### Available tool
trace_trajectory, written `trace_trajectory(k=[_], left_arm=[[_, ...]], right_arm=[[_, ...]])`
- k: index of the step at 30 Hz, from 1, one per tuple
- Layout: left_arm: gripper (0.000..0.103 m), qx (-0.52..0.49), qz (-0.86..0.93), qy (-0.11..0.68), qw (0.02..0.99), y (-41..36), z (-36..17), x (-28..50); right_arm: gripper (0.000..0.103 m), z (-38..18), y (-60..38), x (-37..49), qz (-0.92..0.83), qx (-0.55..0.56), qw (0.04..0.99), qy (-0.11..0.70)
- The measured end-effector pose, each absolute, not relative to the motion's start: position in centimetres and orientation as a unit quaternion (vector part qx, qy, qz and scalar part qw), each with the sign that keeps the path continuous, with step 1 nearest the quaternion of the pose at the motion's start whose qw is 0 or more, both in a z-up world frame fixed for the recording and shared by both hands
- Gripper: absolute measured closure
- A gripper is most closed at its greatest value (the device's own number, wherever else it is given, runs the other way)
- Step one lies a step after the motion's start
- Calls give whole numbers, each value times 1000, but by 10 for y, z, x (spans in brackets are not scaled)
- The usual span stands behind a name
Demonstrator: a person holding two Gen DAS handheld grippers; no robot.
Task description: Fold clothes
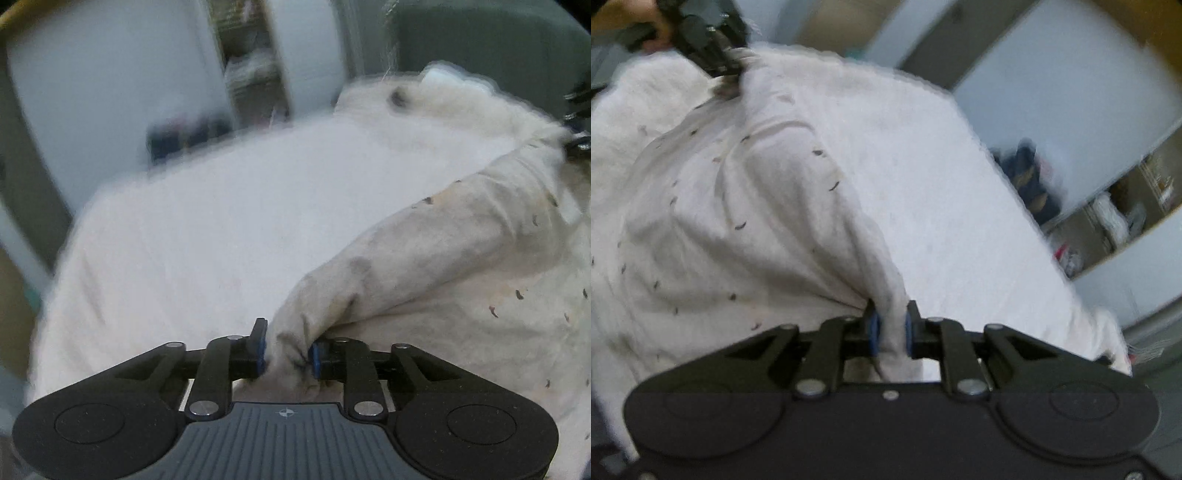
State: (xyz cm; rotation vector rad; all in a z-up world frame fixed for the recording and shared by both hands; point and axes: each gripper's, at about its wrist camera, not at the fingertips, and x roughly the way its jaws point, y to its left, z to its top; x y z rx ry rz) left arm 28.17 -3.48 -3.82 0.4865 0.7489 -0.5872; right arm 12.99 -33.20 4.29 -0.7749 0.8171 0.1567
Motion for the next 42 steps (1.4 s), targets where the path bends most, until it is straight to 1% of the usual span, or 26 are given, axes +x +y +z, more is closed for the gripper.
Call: trace_trajectory(k=[1,2,3,4,5,6,7,8,9,10,11,13,14,15,16,20,21,25,26,29,32,34,37,42], left_arm=[[53,236,-243,388,857,-43,-72,301],[54,234,-201,424,851,-49,-107,321],[56,224,-184,442,849,-48,-120,327],[56,199,-168,455,851,-44,-130,332],[55,150,-165,454,863,-33,-132,334],[53,88,-169,444,876,-19,-129,333],[47,14,-174,424,889,4,-120,329],[40,-27,-176,410,894,18,-114,326],[36,-61,-177,393,900,35,-106,318],[22,-104,-180,373,904,56,-95,307],[16,-130,-181,364,904,68,-89,301],[16,-182,-180,352,900,98,-82,280],[16,-194,-170,352,900,109,-83,266],[15,-202,-158,353,900,115,-85,254],[13,-200,-149,355,901,114,-89,247],[13,-160,-123,360,911,101,-128,211],[13,-153,-123,366,909,96,-137,210],[13,-158,-140,370,905,86,-170,214],[13,-156,-145,371,904,84,-173,216],[13,-140,-182,384,895,72,-175,229],[13,-114,-205,388,891,68,-174,239],[13,-120,-201,403,885,69,-179,242],[13,-143,-201,419,874,73,-187,248],[13,-131,-231,427,864,73,-188,252]], right_arm=[[74,18,-336,152,42,-356,843,400],[78,0,-339,165,15,-346,844,409],[79,-23,-346,183,-25,-330,846,418],[79,-31,-349,187,-44,-320,852,413],[78,-31,-350,184,-51,-312,861,399],[70,-29,-351,175,-62,-301,877,369],[62,-26,-352,168,-69,-302,883,353],[43,-22,-354,159,-77,-303,889,336],[31,-16,-356,143,-87,-298,901,304],[30,-11,-356,131,-90,-287,910,286],[30,-7,-356,124,-89,-272,916,281],[27,5,-357,96,-78,-209,936,271],[23,6,-356,90,-69,-184,943,270],[20,10,-353,82,-50,-138,951,273],[20,15,-349,80,-34,-103,954,280],[21,22,-318,92,21,-5,947,321],[24,23,-307,100,33,15,942,334],[28,23,-246,155,64,55,914,398],[29,21,-231,165,67,54,909,408],[29,19,-174,211,76,45,890,448],[29,3,-120,247,67,40,867,493],[30,-17,-90,284,50,25,850,525],[30,-45,-62,315,19,-1,835,550],[32,-97,-38,352,-29,11,807,590]])
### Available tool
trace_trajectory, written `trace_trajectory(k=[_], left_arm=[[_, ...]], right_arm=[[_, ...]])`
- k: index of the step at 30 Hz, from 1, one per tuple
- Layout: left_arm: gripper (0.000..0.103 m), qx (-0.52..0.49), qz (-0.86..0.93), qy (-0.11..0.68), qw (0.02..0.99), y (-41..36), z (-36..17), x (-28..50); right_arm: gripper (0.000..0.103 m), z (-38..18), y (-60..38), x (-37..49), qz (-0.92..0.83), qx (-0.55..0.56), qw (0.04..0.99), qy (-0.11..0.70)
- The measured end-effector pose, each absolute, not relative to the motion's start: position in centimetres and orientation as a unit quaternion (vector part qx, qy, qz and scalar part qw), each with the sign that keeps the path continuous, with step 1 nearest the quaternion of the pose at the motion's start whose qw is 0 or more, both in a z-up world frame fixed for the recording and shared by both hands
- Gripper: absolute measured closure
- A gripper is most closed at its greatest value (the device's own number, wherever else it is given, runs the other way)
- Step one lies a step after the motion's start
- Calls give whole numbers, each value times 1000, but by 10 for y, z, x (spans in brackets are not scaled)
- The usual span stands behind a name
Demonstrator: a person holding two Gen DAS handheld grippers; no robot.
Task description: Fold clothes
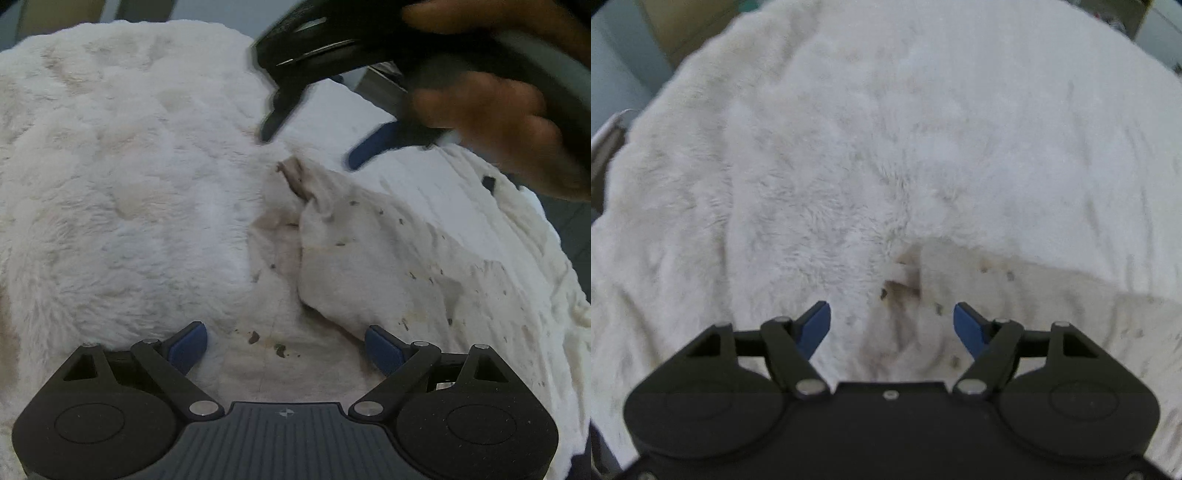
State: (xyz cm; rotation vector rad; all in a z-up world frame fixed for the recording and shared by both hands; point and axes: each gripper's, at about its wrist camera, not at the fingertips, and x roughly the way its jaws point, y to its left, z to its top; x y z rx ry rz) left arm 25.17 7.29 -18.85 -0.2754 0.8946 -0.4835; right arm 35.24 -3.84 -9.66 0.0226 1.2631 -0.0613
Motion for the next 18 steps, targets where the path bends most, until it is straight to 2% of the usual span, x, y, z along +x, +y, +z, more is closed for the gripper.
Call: trace_trajectory(k=[4,6,7,8,9,10,13,18], left_arm=[[13,-109,-240,427,865,68,-188,244],[15,-94,-247,425,866,63,-187,240],[27,-86,-252,425,865,59,-188,239],[53,-87,-255,425,864,57,-189,239],[65,-93,-256,425,863,57,-188,238],[82,-103,-262,424,861,57,-188,238],[99,-120,-274,416,859,57,-185,236],[99,-112,-278,390,871,51,-172,222]], right_arm=[[38,-126,-21,363,-60,-36,788,612],[57,-139,-13,365,-68,-57,777,624],[63,-144,-10,364,-71,-75,771,628],[80,-145,-9,363,-72,-84,770,629],[98,-144,-10,360,-75,-90,771,626],[98,-143,-12,357,-78,-97,773,623],[100,-127,-25,346,-68,-85,784,611],[101,-89,-52,321,-38,-52,805,590]])
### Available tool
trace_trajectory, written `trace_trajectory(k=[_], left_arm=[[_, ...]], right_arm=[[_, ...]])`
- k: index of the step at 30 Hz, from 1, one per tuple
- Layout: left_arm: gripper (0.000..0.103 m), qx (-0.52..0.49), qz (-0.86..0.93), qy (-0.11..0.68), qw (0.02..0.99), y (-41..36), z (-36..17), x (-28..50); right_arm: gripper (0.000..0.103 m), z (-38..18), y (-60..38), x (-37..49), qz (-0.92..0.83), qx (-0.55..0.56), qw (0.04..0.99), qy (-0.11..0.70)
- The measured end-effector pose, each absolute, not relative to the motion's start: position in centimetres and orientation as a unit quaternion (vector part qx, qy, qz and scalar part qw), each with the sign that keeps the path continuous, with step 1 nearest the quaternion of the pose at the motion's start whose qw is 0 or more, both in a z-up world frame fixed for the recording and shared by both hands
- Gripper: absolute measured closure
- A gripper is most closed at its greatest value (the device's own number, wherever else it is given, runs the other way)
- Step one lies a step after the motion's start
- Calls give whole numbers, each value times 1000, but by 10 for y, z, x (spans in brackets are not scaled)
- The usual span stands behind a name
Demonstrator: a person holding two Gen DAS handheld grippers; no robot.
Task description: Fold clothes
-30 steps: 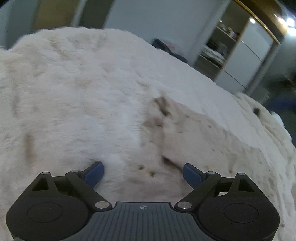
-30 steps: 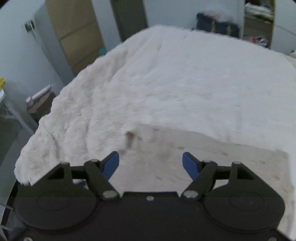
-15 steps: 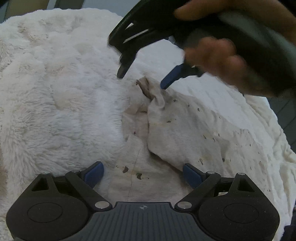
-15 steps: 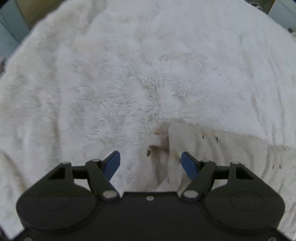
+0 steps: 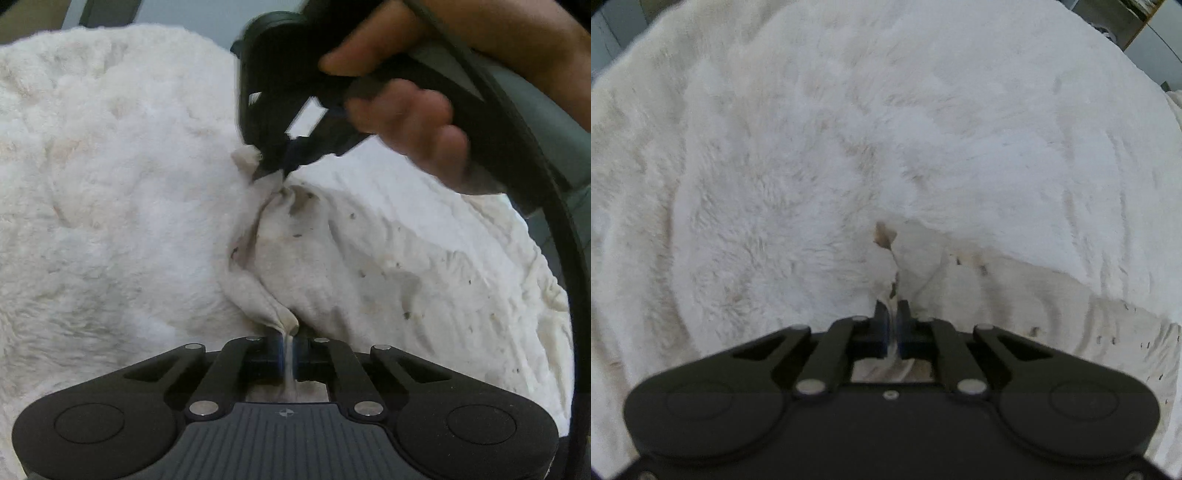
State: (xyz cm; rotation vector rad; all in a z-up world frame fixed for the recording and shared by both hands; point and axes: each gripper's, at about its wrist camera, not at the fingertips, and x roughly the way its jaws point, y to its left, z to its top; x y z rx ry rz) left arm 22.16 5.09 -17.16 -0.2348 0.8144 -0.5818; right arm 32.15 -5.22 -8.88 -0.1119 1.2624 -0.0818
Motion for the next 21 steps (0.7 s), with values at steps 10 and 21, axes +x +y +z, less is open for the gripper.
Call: trace_trajectory(k=[10,21], left_arm=[[99,-167,-312,320,879,34,-94,168],[99,-115,-419,289,853,-138,-9,124]], right_arm=[[101,4,-151,285,42,43,842,536],[101,75,-347,234,95,140,866,471]])
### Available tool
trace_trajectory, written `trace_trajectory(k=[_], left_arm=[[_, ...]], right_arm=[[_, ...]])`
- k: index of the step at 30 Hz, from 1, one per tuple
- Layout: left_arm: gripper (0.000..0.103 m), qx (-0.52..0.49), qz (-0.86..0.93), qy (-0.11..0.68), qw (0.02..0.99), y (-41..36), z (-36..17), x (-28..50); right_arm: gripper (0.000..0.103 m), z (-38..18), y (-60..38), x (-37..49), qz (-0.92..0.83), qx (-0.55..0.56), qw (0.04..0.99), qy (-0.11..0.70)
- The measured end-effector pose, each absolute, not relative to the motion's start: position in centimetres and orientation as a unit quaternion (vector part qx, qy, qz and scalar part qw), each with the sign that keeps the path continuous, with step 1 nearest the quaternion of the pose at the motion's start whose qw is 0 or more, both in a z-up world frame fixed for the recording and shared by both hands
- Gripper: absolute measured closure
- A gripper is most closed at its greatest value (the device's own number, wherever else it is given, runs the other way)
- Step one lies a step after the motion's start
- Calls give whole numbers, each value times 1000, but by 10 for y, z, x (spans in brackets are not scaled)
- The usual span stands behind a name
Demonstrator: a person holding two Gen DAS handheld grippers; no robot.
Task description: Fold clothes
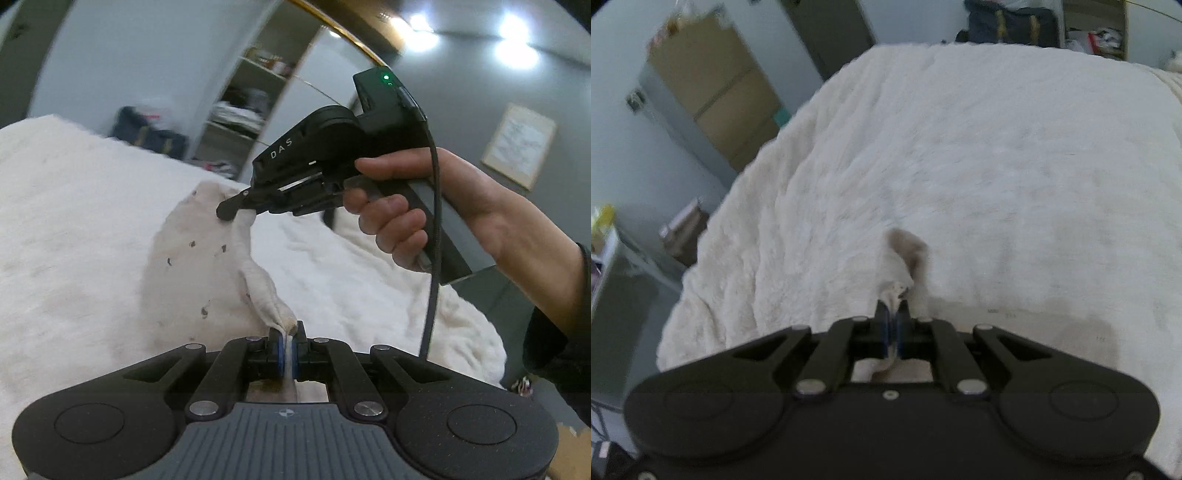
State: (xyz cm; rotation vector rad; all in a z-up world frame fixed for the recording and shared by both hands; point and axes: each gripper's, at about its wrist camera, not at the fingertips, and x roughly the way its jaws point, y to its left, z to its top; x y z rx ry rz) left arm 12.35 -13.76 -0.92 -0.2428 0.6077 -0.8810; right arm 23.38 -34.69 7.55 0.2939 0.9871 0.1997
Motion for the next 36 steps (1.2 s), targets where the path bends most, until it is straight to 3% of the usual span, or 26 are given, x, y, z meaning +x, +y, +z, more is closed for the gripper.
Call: trace_trajectory(k=[4,6,7,9,12,13,14,16,18,21,26,30,32,36], left_arm=[[98,-90,-442,307,838,-208,-21,115],[90,-84,-451,324,827,-239,-43,111],[75,-71,-453,329,825,-251,-60,110],[71,-40,-454,342,822,-274,-97,108],[64,-92,-446,383,804,-249,-129,121],[51,-116,-449,390,795,-235,-132,126],[38,-135,-450,392,791,-221,-132,129],[26,-159,-440,367,804,-191,-119,132],[25,-175,-425,339,821,-166,-106,139],[25,-177,-390,316,847,-154,-108,156],[25,-84,-357,283,886,-181,-135,149],[24,-16,-358,288,888,-202,-181,119],[25,11,-356,293,887,-205,-201,105],[25,42,-359,293,885,-202,-214,88]], right_arm=[[101,48,-447,202,71,191,863,461],[100,13,-490,188,42,212,859,465],[100,-6,-504,183,29,212,857,469],[96,-50,-523,174,-9,206,849,486],[88,-98,-531,157,-59,196,843,498],[80,-99,-527,152,-58,186,851,487],[64,-98,-523,150,-65,172,858,479],[58,-88,-506,141,-110,108,882,446],[57,-72,-492,132,-102,97,904,404],[57,-55,-468,127,-17,171,917,361],[57,-44,-412,152,82,211,926,303],[73,-77,-349,209,162,172,883,406],[100,-107,-324,230,121,71,877,459],[100,-123,-349,248,-52,-8,900,433]])
